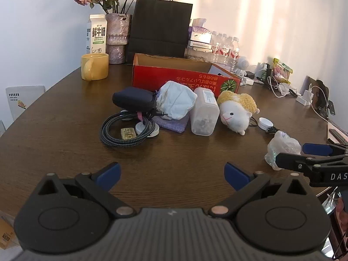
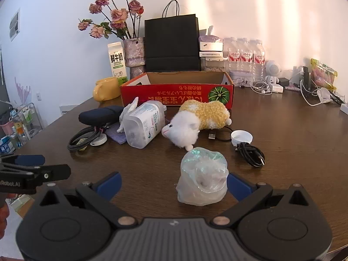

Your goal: Organize objects

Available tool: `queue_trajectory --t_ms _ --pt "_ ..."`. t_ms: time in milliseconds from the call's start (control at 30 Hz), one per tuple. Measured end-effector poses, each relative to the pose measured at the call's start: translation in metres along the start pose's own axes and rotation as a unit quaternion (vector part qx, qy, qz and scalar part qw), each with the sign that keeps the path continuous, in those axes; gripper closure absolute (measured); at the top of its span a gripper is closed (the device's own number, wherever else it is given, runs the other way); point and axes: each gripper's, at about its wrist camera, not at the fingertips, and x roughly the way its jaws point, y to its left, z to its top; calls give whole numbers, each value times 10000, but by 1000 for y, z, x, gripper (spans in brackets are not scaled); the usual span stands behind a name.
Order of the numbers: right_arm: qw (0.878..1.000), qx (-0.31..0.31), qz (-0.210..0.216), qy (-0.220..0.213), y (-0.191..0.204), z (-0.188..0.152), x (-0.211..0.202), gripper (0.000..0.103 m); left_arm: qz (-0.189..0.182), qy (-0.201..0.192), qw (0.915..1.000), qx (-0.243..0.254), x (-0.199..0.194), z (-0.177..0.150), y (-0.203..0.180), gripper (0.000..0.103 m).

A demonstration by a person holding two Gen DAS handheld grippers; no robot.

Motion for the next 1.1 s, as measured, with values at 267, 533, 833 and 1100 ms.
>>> queue_trajectory --t_ms 267,533,833,1100 --pt "10000 8 -16 12 1 -1 2 0 -7 9 10000 -1 0 -1 1 0" --pt "10000 26 -20 12 1 -1 2 0 -9 9 10000 -4 0 -1 1 0" --pt "10000 46 -10 2 0 -2 3 0 -8 5 10000 -14 1 -1 2 0" --pt "10000 41 -10 0 0 -2 3 0 -4 9 10000 -16 1 -1 1 0"
